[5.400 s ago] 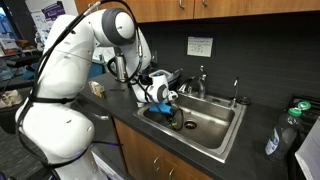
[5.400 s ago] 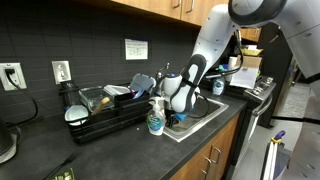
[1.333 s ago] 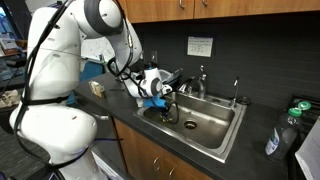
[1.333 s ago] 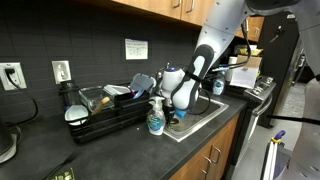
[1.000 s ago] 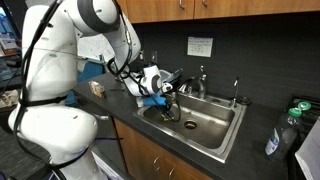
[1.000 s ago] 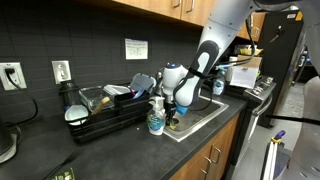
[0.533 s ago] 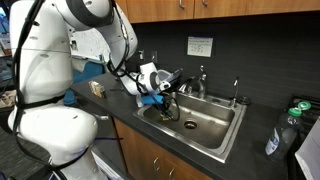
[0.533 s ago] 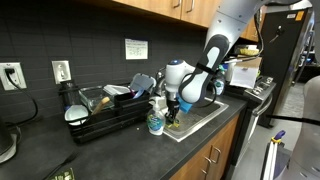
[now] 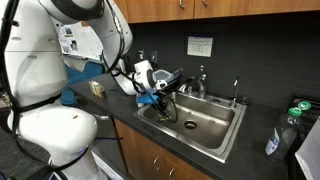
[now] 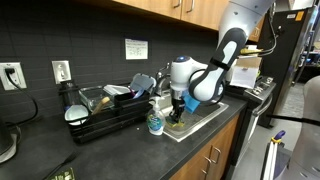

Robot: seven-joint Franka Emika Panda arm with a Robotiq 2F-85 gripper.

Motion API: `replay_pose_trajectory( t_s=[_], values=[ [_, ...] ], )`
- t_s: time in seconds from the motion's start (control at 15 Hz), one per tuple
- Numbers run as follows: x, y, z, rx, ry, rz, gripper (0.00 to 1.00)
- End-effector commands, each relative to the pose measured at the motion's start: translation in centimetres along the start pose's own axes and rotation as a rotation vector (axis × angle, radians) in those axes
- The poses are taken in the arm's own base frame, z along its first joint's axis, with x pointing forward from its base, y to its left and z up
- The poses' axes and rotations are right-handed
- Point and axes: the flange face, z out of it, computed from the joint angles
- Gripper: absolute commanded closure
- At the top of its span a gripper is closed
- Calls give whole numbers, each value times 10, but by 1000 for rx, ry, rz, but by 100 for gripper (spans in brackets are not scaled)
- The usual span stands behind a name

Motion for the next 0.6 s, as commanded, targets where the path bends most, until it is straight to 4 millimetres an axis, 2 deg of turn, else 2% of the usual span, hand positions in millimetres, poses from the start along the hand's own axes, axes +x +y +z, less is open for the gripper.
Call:
replay_pose_trajectory(
  t_s=[0.0, 0.53],
  values=[
    [-13, 10, -17, -23, 15, 47, 96],
    [-19, 16, -23, -6, 9, 157, 96]
  ],
)
